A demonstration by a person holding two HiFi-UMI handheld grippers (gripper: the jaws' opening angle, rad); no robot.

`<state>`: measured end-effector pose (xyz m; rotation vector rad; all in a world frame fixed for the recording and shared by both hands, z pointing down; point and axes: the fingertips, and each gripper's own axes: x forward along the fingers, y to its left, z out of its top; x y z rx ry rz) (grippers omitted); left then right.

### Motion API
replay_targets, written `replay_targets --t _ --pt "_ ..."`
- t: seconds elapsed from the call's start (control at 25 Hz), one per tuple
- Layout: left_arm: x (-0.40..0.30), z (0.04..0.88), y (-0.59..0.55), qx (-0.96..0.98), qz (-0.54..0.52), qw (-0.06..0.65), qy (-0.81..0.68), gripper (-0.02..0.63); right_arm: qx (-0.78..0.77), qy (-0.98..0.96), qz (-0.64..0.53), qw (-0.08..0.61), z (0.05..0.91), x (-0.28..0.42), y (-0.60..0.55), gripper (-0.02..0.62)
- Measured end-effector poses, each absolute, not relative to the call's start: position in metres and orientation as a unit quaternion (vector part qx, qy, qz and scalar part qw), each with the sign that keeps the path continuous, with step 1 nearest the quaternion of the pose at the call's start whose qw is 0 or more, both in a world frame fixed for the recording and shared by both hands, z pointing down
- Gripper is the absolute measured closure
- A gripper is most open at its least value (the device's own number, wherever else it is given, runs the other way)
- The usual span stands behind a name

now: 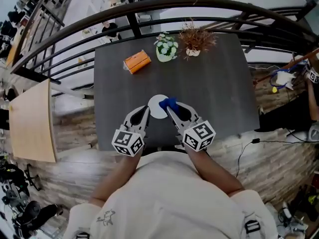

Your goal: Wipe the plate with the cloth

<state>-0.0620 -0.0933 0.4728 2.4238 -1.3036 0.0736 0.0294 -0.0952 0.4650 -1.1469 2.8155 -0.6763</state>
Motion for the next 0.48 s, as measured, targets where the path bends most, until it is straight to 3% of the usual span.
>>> replay_targets --t 0.48 --pt "-0.1 0.584 -0.117 0.83 0.094 0.278 -0.474 0.598 -0.369 0.892 -0.254 -0.056 0.544 0.009 -0.126 0.523"
